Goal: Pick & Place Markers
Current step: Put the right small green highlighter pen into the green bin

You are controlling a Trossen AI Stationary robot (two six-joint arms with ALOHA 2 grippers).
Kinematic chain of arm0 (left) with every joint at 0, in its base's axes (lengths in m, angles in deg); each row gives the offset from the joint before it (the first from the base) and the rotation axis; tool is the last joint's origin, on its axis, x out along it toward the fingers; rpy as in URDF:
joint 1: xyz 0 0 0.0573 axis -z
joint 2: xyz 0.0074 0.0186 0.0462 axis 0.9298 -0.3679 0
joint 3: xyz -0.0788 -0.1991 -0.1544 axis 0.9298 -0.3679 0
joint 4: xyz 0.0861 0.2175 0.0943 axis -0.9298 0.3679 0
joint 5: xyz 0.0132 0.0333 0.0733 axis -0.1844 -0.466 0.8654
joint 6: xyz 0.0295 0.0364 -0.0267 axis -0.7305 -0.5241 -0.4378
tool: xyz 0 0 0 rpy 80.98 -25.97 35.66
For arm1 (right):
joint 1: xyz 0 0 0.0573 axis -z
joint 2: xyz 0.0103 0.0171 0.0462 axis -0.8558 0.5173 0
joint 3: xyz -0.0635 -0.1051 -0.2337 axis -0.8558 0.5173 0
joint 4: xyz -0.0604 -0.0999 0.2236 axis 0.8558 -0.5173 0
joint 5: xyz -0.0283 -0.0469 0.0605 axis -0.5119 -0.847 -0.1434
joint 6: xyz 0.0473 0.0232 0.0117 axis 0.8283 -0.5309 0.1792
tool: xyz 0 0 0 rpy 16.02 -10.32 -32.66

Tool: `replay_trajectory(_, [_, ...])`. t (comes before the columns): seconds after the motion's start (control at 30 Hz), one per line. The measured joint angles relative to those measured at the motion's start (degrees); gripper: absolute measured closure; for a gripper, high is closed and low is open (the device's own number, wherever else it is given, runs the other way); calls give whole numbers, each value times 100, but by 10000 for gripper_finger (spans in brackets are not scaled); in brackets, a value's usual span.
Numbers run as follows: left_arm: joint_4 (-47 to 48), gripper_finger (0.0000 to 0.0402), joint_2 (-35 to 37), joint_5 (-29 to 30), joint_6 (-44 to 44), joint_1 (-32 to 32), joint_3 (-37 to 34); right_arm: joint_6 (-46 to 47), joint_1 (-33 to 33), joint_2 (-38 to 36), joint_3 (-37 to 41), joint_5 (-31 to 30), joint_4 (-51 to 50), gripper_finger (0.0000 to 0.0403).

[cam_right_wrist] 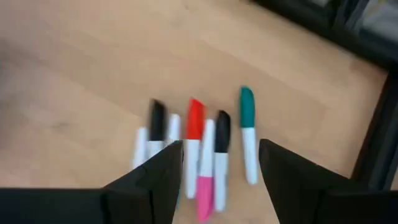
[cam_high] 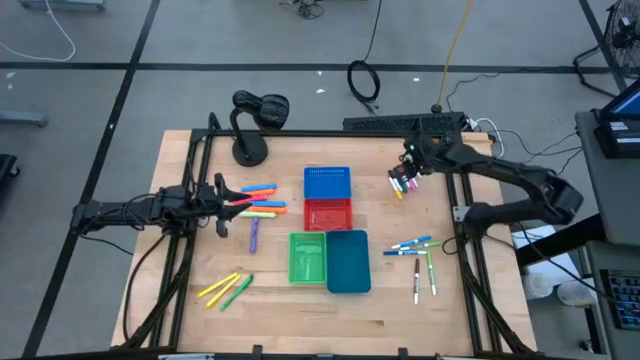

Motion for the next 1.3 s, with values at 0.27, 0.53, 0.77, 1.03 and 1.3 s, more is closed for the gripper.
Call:
replay_trajectory(0.27, [2,286,-2,2,0,-1,0,-404,816,607,0,239,12,196])
replay_trajectory(0.53, [4,286,-2,2,0,0,0,-587,879,679,0,244,17,197])
replay_trajectory(0.77, [4,286,-2,2,0,-2,0,-754,887,679,203,240,365,196])
replay_trajectory(1.03, [3,286,-2,3,0,0,0,-755,887,679,628,233,986,198])
replay_trajectory(1.3, [4,286,-2,4,0,0,0,-749,903,679,944,227,1461,202])
